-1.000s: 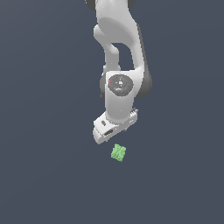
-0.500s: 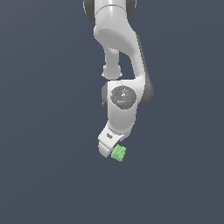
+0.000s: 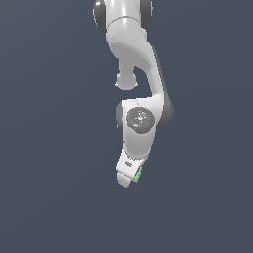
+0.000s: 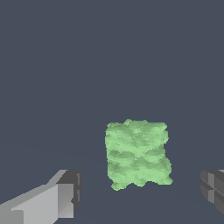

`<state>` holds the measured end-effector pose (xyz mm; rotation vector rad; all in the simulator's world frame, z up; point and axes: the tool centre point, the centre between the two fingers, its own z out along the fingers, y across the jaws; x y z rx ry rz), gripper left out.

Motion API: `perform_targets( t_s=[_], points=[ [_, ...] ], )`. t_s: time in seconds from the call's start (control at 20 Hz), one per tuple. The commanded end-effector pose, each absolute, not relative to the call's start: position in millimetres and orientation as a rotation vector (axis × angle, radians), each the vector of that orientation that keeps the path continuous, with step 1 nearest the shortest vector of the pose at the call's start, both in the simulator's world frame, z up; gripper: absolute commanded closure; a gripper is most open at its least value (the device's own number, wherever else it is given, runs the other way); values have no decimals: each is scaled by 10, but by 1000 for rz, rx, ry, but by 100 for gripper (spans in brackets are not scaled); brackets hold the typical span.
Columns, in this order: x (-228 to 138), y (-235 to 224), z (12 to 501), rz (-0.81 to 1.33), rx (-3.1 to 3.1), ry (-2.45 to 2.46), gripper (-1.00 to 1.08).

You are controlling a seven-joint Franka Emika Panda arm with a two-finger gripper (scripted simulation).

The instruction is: Pick up the object and move it to a goal position.

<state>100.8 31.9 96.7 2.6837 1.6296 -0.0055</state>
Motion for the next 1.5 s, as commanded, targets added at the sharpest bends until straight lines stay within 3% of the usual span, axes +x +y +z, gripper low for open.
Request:
perform_targets(
  t_s=[0.0, 0.55, 1.05, 1.35, 1.4, 1.45],
  points=[
    [1038, 325, 942, -3, 2654, 1679, -92],
    [1069, 329, 891, -1, 2621, 1732, -92],
    [1058, 332, 433, 0, 2616, 1739, -92],
    [1073, 333, 406, 0, 2616, 1739, -92],
    [1073, 333, 406, 0, 2616, 1739, 108],
    [1073, 333, 406, 0, 2616, 1739, 108]
  ],
)
